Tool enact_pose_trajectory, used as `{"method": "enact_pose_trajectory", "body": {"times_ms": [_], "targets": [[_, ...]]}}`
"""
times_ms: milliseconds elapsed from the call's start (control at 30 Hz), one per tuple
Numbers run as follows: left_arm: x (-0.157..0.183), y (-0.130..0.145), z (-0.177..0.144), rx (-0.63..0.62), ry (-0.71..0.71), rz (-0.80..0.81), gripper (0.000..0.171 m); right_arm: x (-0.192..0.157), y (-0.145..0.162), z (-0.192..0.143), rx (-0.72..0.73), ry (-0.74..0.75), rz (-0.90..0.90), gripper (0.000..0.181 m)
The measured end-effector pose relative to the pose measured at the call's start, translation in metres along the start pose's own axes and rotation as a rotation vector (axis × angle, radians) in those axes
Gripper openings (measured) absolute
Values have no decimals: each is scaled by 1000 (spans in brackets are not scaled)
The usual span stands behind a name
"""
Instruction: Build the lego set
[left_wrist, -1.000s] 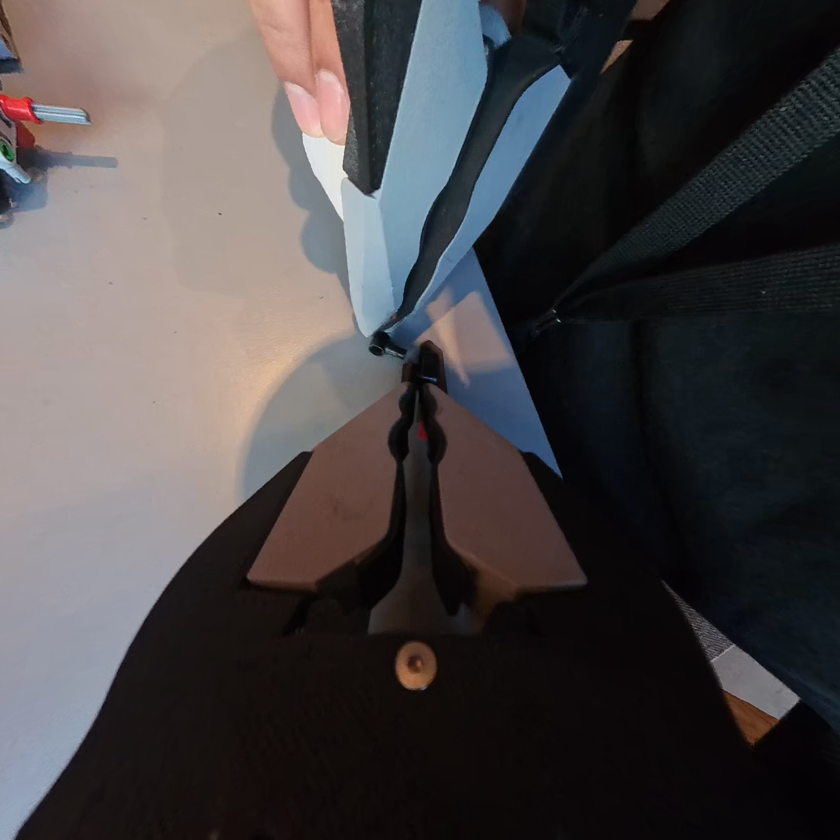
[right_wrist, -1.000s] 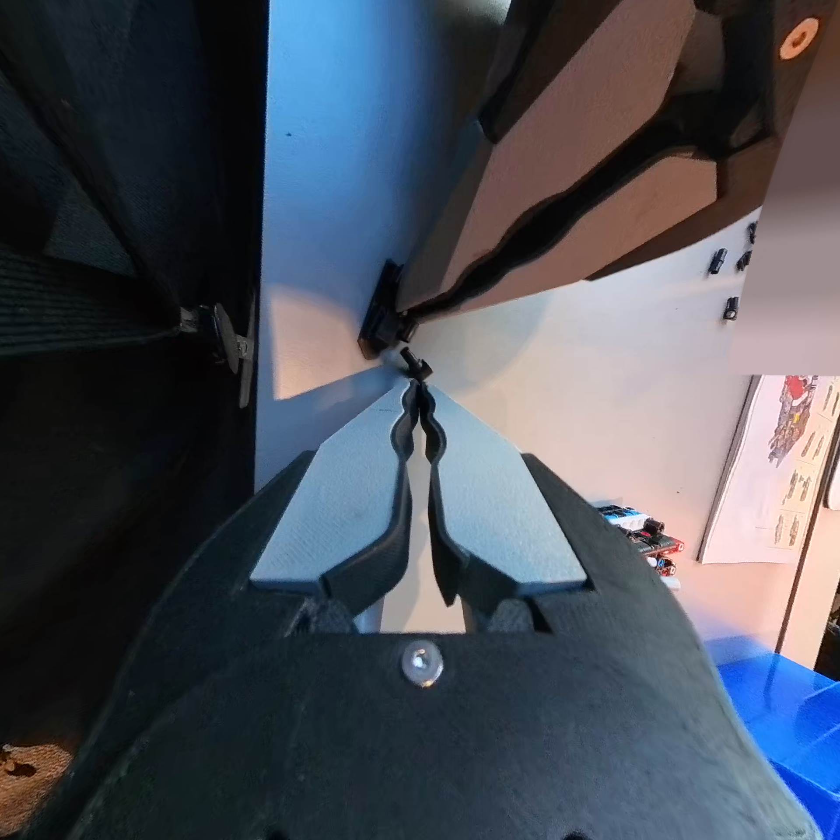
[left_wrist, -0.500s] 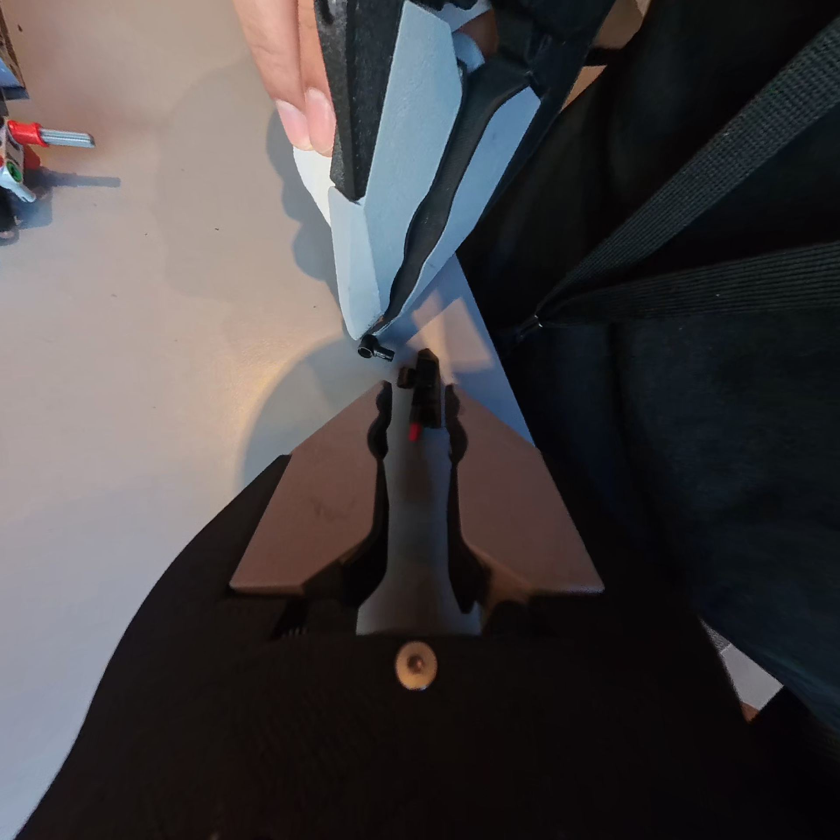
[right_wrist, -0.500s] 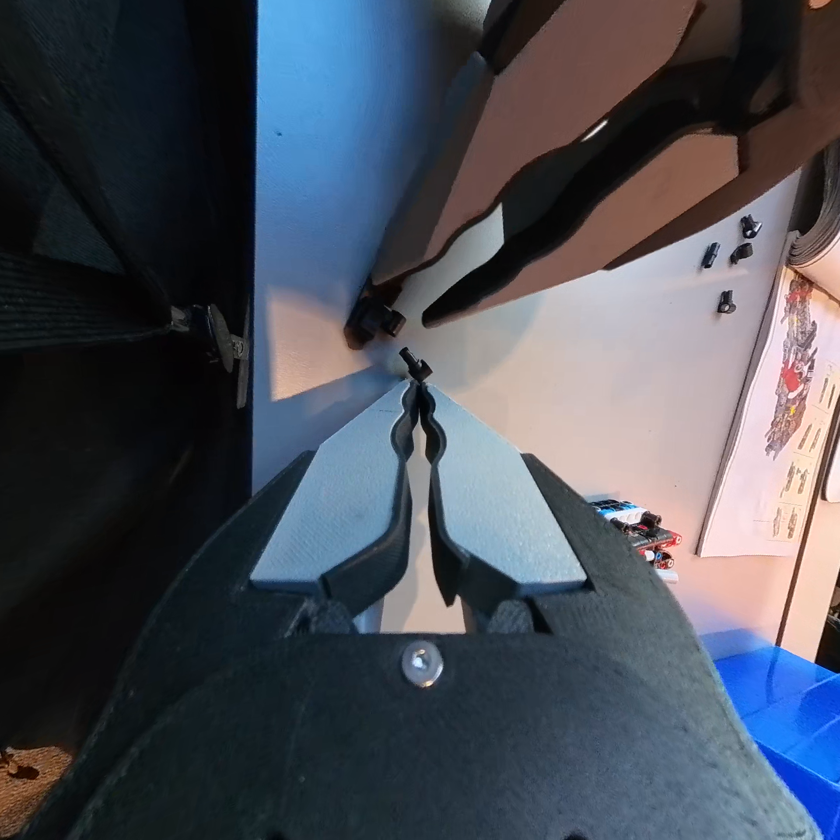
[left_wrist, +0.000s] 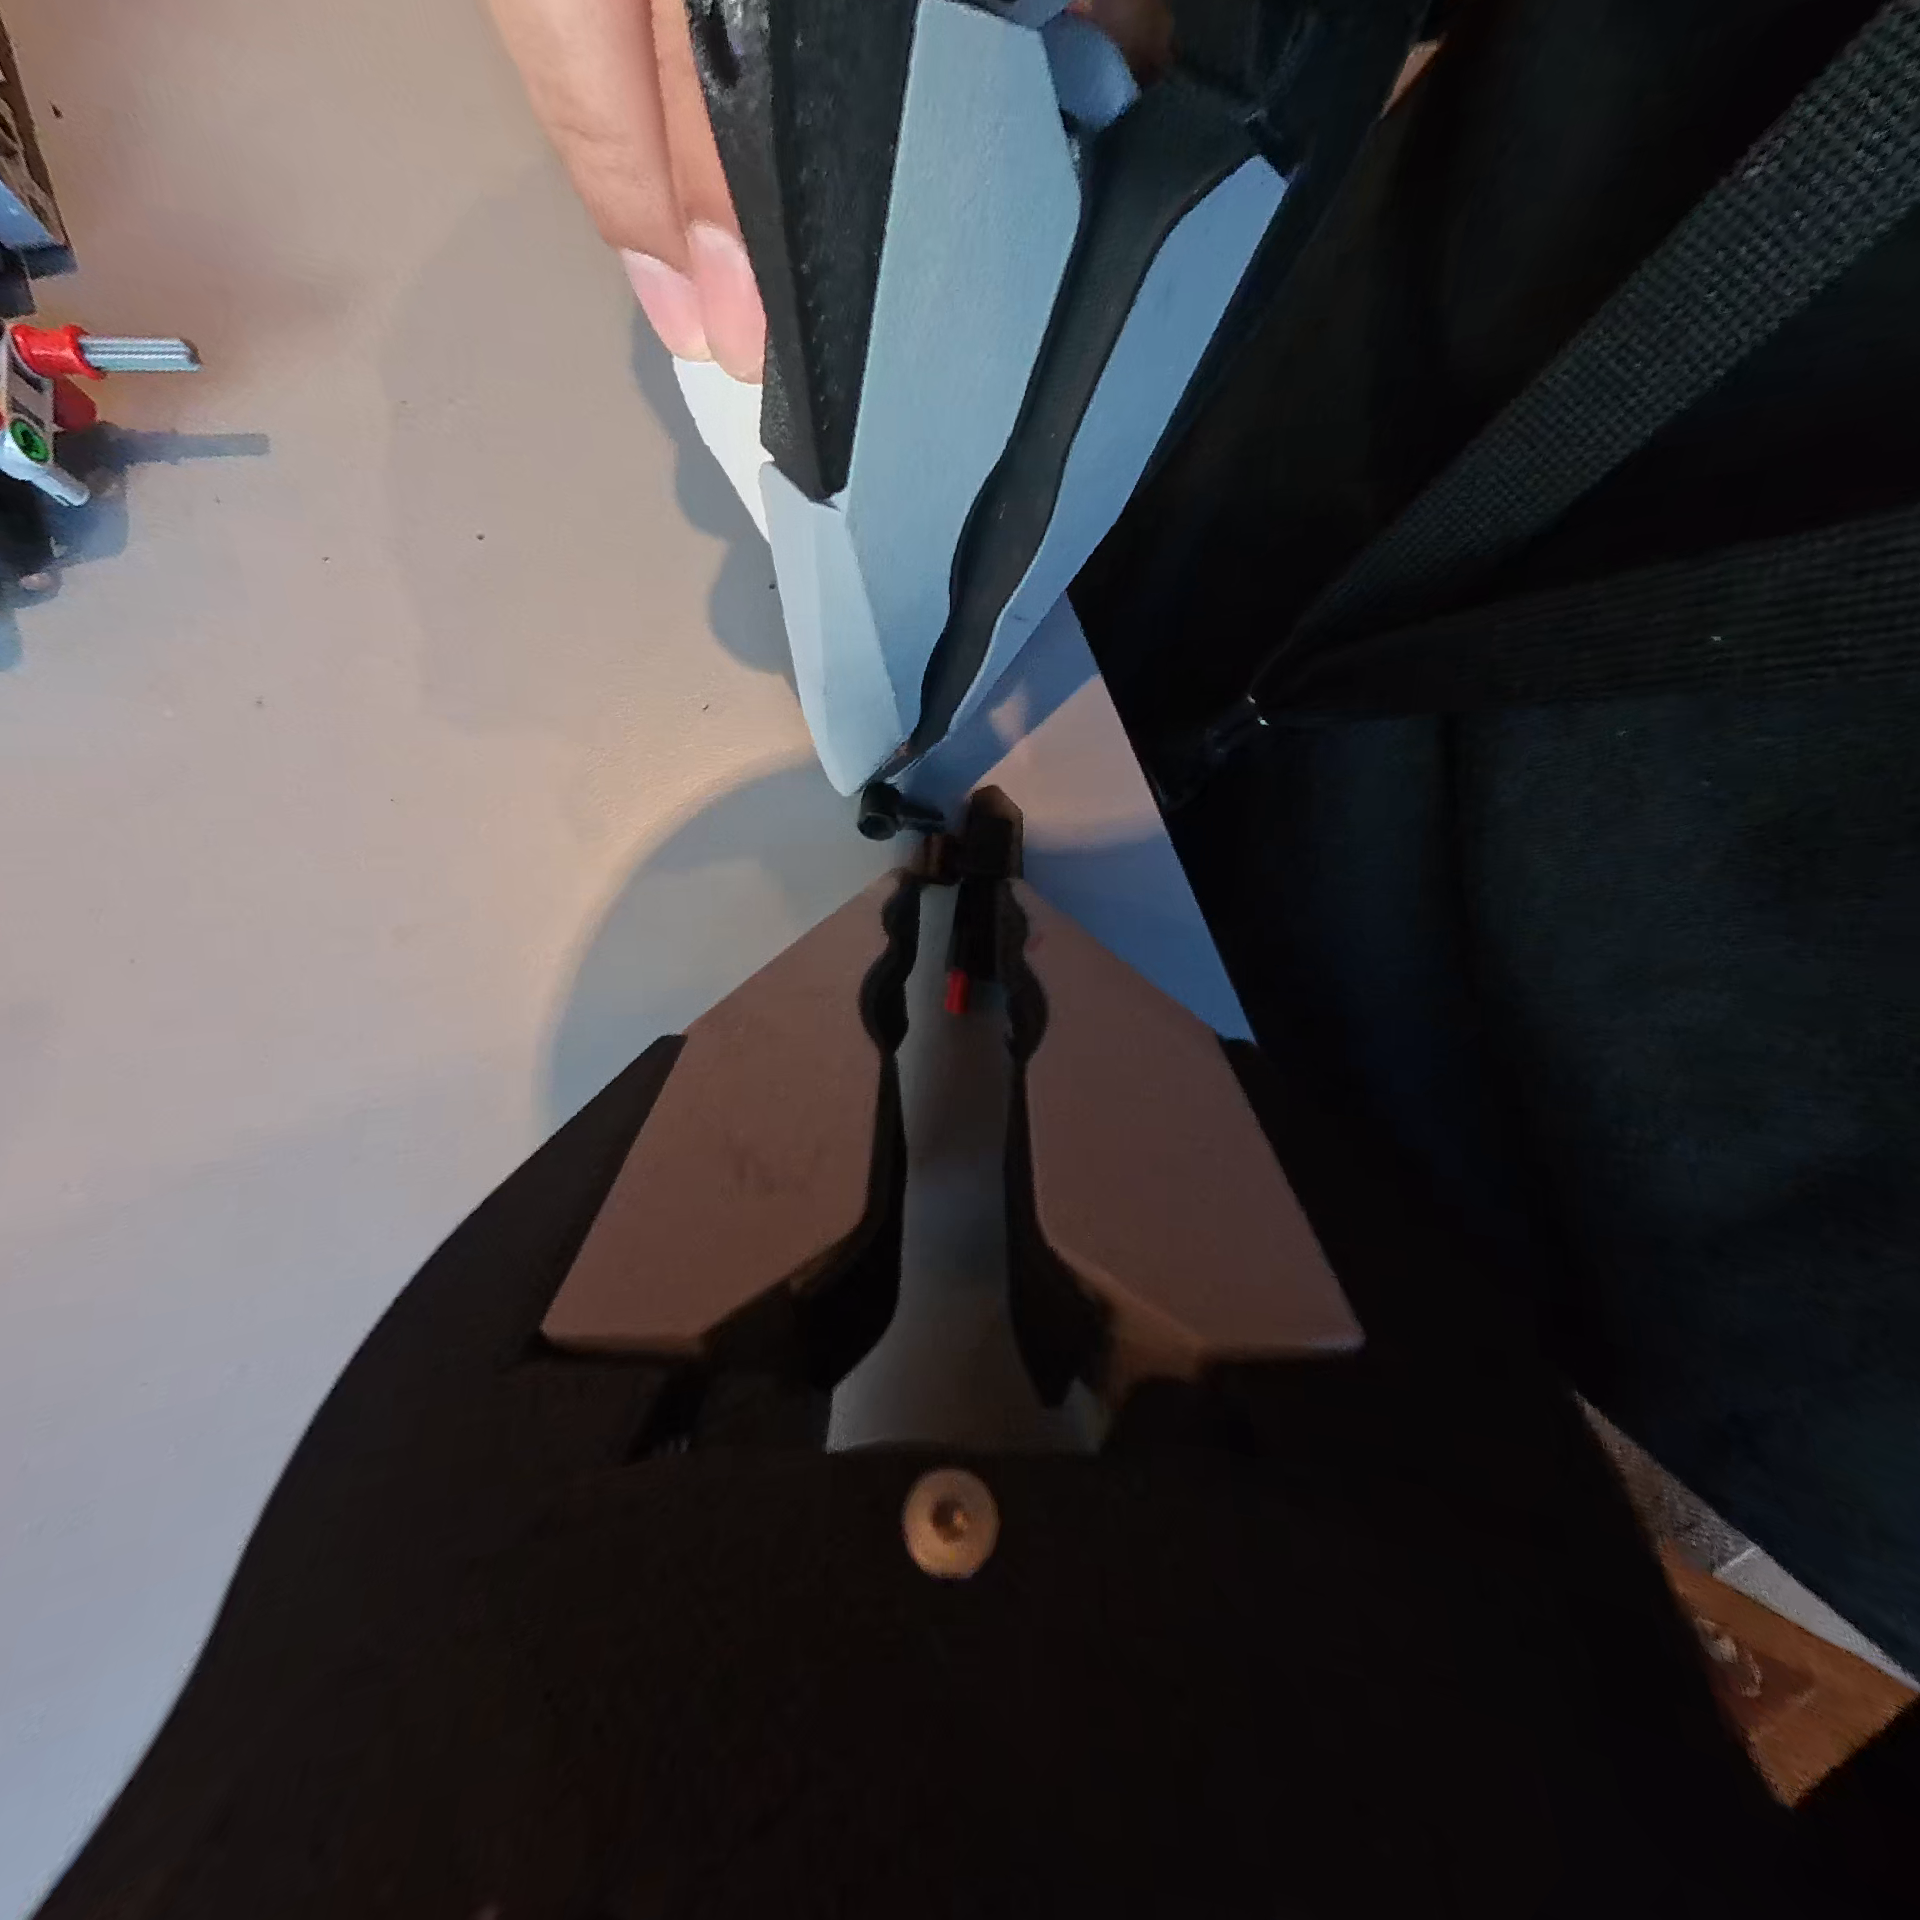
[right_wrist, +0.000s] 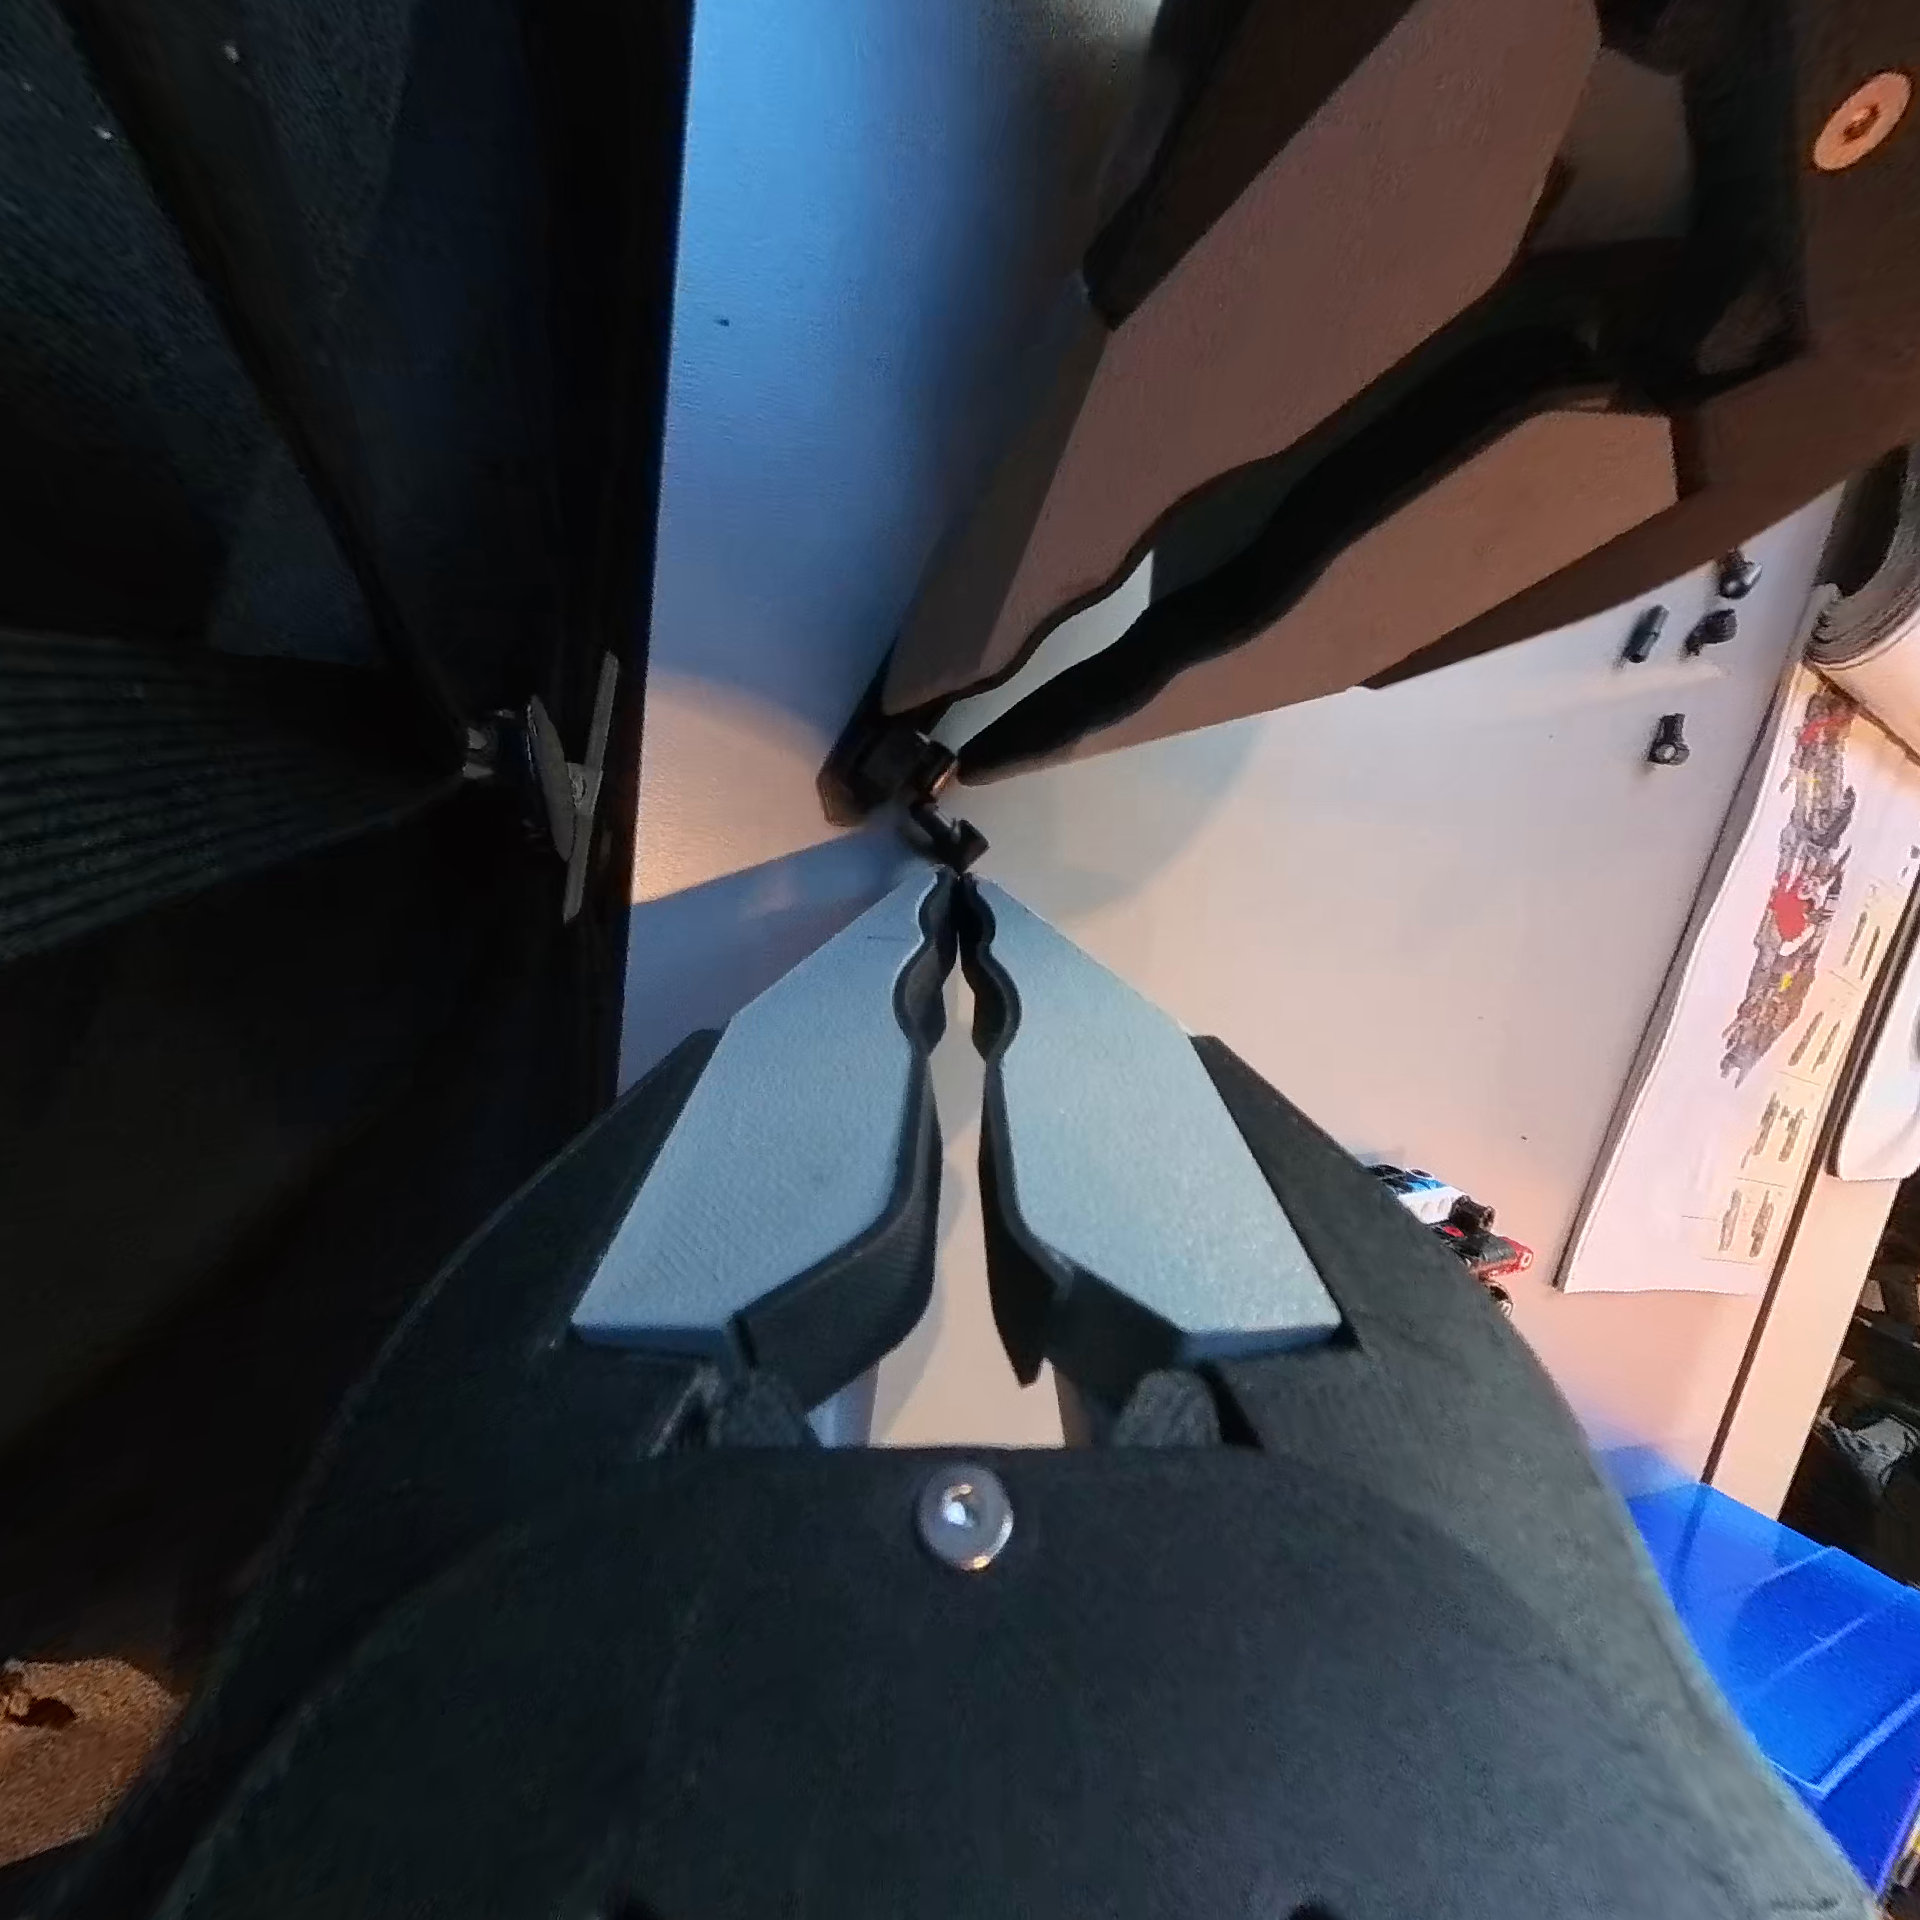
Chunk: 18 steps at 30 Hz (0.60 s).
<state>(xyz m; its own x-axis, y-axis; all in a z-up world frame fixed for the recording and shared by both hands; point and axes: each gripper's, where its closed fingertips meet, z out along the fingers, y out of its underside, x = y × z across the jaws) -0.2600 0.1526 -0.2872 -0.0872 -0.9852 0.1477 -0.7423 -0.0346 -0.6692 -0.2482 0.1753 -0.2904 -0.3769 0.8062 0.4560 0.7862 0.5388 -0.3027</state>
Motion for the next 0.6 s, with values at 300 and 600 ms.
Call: {"method": "enact_pose_trajectory", "body": {"times_ms": [300, 600], "targets": [[-1, -1, 1, 9, -33, 1, 5, -3, 0, -2, -17, 7, -1, 0], [-3, 4, -5, -26, -52, -17, 16, -8, 11, -9, 138, -94, 353, 0]]}}
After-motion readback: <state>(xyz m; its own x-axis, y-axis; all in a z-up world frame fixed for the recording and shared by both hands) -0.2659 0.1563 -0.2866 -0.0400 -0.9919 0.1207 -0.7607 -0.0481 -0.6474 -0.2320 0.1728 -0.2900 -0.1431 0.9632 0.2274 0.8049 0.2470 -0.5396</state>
